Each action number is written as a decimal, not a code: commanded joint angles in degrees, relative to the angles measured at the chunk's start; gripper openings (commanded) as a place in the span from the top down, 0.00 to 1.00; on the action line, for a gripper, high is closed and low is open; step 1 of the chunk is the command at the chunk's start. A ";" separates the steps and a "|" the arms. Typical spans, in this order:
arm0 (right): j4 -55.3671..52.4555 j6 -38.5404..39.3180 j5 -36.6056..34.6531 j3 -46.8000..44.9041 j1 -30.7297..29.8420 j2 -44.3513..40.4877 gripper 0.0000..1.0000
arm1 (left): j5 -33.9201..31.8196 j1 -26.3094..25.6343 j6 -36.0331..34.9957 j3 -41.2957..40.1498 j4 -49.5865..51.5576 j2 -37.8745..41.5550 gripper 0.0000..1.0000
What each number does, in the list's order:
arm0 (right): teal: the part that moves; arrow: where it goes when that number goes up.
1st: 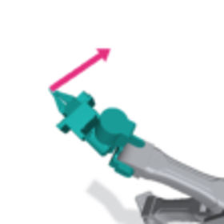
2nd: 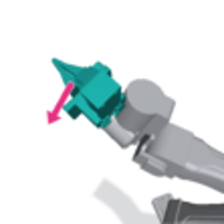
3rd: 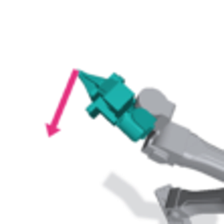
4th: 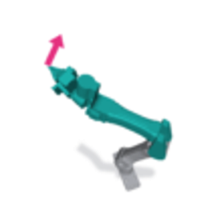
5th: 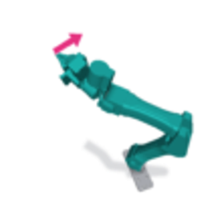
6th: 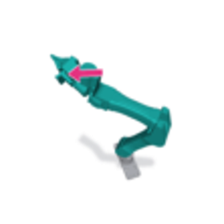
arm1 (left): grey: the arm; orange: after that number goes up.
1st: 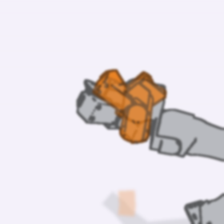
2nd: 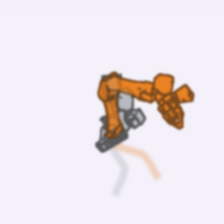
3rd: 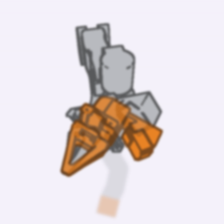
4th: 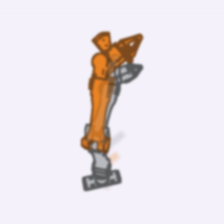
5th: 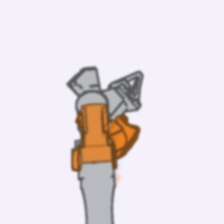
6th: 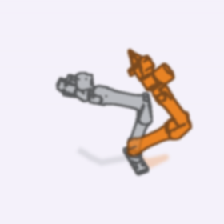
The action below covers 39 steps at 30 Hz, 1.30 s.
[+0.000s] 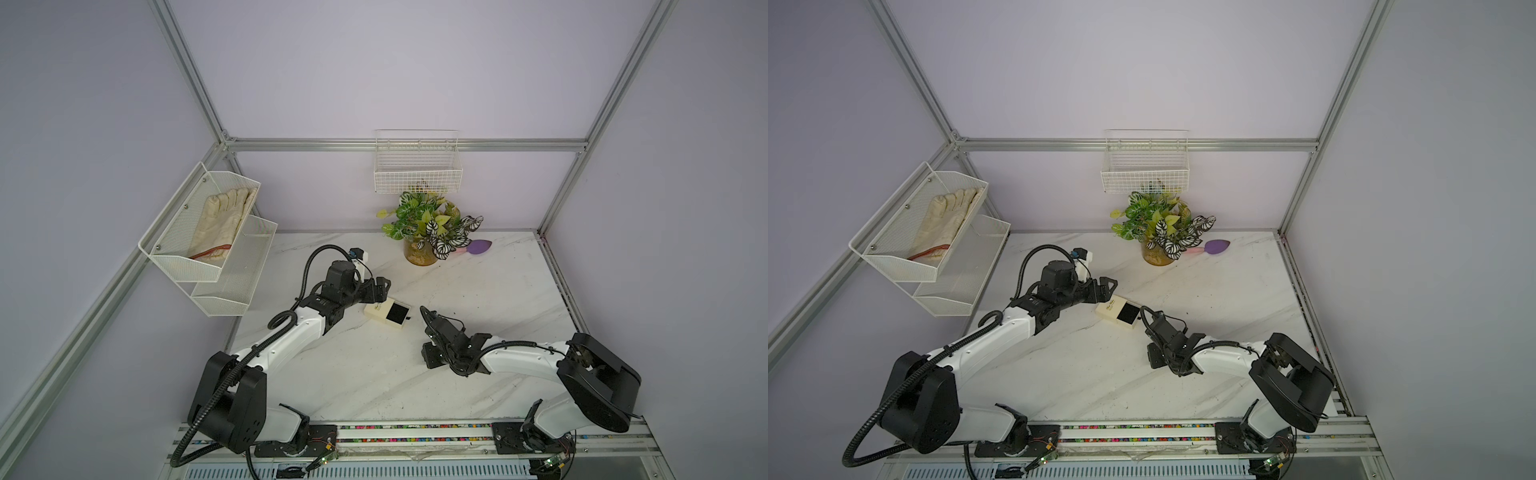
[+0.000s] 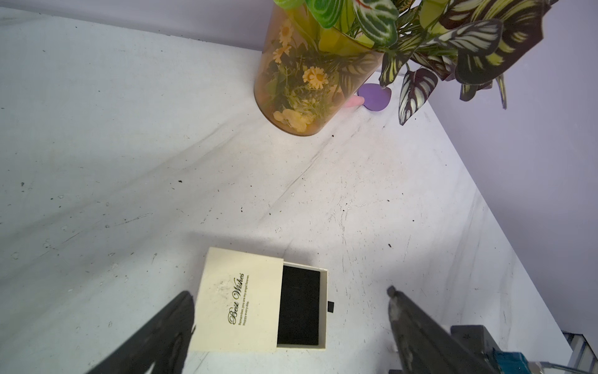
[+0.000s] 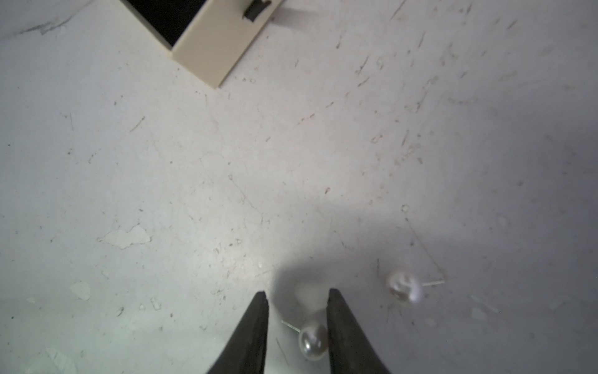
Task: Place the earrings into the drawer-style jewelry box
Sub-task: Pick up the earring from the center of the board.
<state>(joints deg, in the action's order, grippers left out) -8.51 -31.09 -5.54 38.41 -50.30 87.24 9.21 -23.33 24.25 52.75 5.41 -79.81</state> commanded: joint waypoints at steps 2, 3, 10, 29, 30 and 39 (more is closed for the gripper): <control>0.26 -2.82 -4.13 -3.09 -2.33 0.40 0.65 | 1.02 -0.19 -1.22 -1.77 -0.87 -0.43 0.07; 0.47 -3.05 -4.74 -3.30 -2.72 0.32 0.65 | 1.15 -0.17 -1.27 -1.76 -0.87 -0.43 0.07; 0.88 -3.36 -6.70 -4.96 -4.62 -1.26 0.65 | 1.40 -0.19 -1.22 -1.51 -0.85 -0.60 0.07; 2.08 -3.45 -4.75 -6.42 -6.27 -1.70 0.69 | 2.04 -0.22 -0.85 -1.12 -0.91 -2.57 0.08; 1.94 -3.60 -4.74 -6.51 -6.45 -1.75 0.69 | 2.04 -0.22 -0.74 -1.13 -0.91 -2.70 0.08; 2.26 -5.56 -7.65 -7.56 -8.39 -2.06 0.70 | 1.93 -0.22 -0.94 -0.98 -0.84 -2.67 0.08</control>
<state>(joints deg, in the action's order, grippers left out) -2.72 -34.76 -12.88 32.88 -57.60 84.58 10.50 -23.33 24.25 52.53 5.56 -82.28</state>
